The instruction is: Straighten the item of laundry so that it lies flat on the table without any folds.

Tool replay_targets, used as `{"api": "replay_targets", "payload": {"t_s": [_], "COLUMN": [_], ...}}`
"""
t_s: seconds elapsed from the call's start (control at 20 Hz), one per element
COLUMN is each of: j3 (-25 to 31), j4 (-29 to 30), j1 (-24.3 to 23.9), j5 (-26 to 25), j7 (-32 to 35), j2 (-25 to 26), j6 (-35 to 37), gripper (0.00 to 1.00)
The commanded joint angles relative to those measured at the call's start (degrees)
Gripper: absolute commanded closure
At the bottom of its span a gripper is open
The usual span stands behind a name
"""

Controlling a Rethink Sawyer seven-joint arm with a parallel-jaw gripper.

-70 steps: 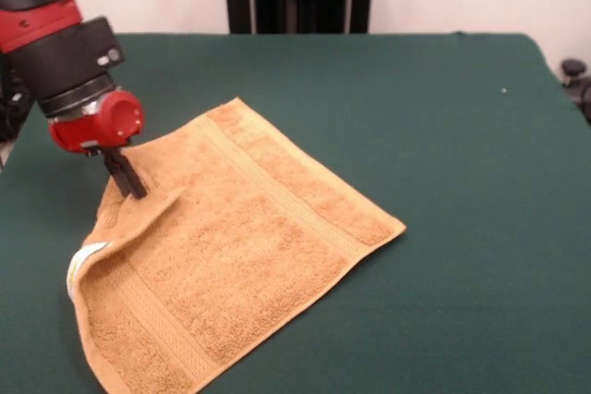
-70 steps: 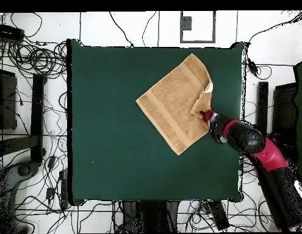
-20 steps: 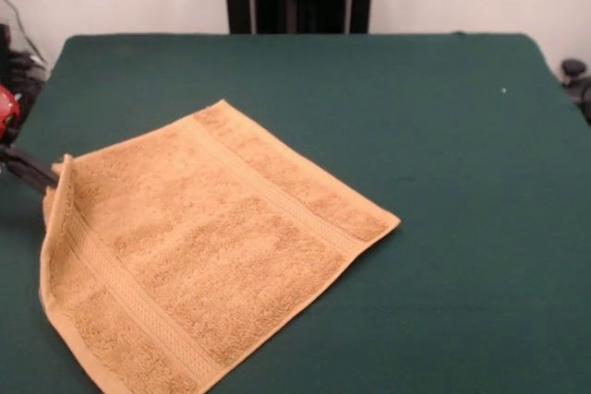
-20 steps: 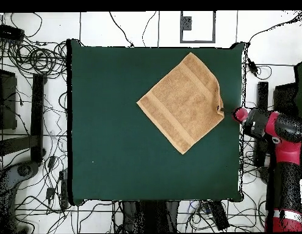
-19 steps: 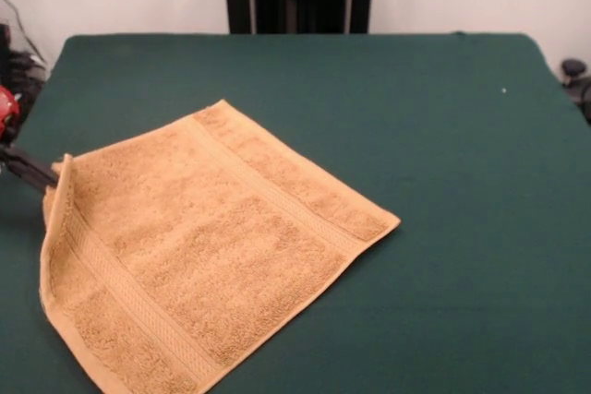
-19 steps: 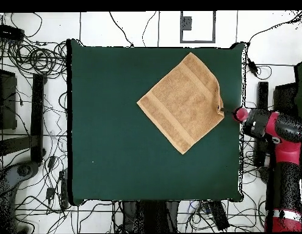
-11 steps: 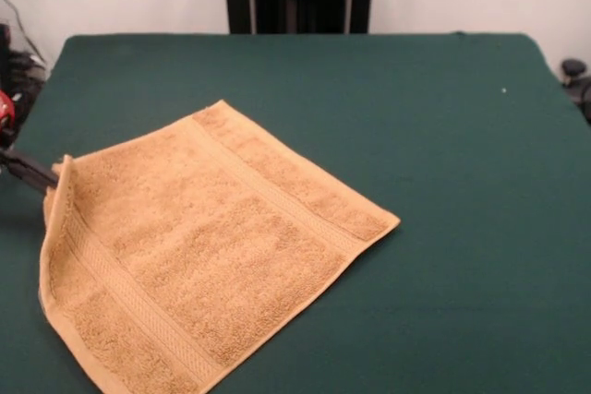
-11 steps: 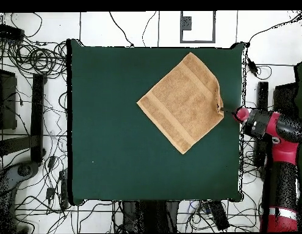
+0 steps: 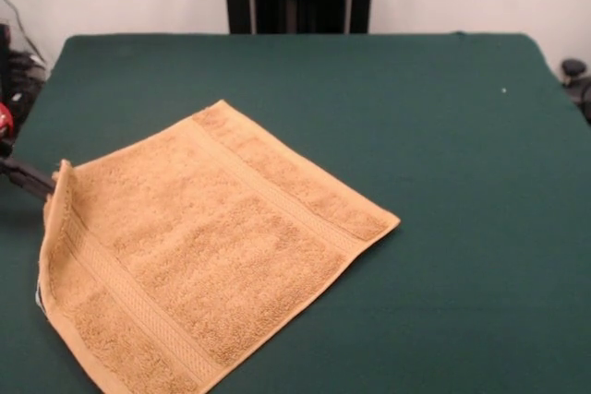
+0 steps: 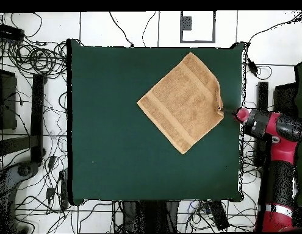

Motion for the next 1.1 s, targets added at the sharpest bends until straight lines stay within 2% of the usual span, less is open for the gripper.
{"api": "replay_targets", "payload": {"t_s": [0.05,0.1,0.15,0.85,1.0,1.1], "j3": [-0.9,-0.9,-1.0,-1.8,-2.4,-3.2], "j4": [-4.6,-4.6,-4.7,-6.1,-7.0,-5.8], "j1": [4.1,4.1,4.2,5.1,5.6,4.8], "j5": [0.1,0.1,0.1,-0.6,-1.3,-2.3], "j7": [-21.1,-21.3,-21.4,-22.8,-22.8,-22.3], "j2": [1.2,1.2,1.2,0.2,-1.7,-4.9], "j6": [4.0,4.0,4.0,4.4,7.4,8.6], "gripper": [1.00,1.00,0.00,0.00,0.00,0.00]}}
